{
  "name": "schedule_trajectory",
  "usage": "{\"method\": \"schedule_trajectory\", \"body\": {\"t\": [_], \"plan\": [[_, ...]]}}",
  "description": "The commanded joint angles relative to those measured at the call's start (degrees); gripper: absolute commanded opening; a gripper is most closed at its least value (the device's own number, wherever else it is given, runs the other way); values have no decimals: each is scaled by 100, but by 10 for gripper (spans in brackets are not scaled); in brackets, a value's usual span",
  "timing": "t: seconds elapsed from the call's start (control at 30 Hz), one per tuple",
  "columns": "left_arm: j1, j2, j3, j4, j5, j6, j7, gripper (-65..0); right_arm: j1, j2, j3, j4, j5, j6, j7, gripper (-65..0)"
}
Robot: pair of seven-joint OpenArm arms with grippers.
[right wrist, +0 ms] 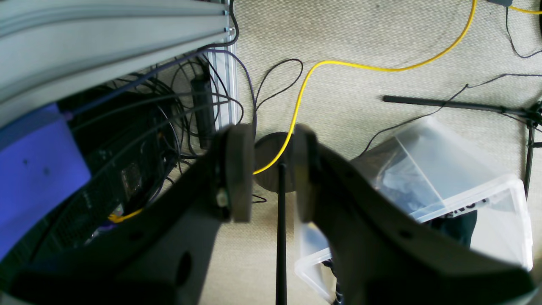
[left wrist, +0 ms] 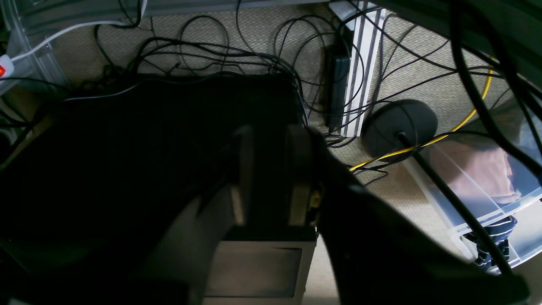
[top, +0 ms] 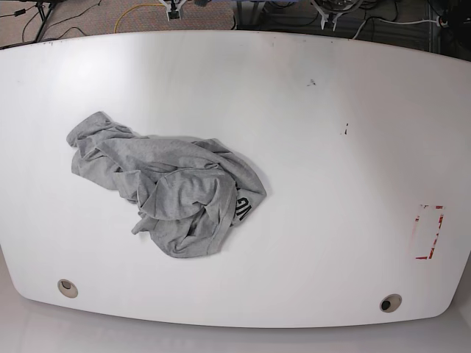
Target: Layout the t-shirt on the table in an organized manner, then fold the t-shirt properly
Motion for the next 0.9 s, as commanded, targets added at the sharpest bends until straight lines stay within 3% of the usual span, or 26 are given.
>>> {"method": "schedule_trajectory", "body": {"t": [0.0,0.87], "plan": [[6,-10,8,-5,5,38,-32,-535,-55,21,16,28,-2,12,71,-491],[54,-25,5,10,17,27,28,-535,-89,30,25,44,-6,14,55,-490]]}}
